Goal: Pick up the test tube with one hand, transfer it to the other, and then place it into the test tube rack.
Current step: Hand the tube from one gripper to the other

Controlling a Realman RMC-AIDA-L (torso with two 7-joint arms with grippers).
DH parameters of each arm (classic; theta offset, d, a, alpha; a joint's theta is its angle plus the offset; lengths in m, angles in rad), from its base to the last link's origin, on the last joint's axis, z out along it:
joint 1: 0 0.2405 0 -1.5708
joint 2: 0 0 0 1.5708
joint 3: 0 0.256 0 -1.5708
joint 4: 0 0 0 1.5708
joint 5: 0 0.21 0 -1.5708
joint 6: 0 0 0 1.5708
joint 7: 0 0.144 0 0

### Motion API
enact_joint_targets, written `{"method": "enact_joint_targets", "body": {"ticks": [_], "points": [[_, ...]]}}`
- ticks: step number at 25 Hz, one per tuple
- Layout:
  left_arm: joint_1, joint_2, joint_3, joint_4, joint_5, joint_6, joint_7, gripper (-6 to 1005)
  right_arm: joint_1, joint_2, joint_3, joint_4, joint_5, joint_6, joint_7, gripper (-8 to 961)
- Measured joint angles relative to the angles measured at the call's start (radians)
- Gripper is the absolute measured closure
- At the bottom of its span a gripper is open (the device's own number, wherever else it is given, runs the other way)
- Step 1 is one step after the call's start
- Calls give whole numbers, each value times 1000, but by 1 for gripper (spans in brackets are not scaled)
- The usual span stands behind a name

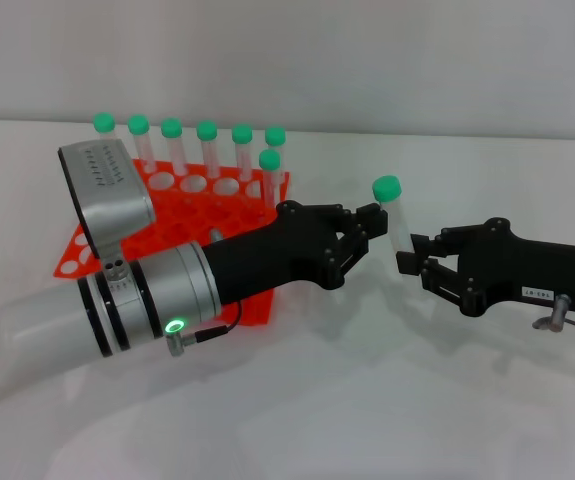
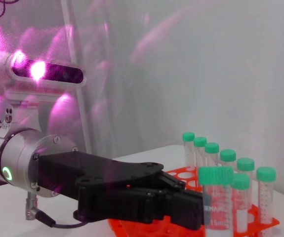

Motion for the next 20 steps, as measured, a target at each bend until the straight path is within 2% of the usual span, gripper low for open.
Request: {"method": "enact_joint_targets", "body": {"ticks": [4,14,20], "points": [[0,2,0,0,3,0,-13,931,0,1,-4,0,1,2,-4,725],[32,2,-6,7,-2,7,-1,881,7,2,-9,-1,1,-2,-7,722],[36,1,-9,7,-12,27,3,676,9,2,-13,0,1,-6,-7,721]]}}
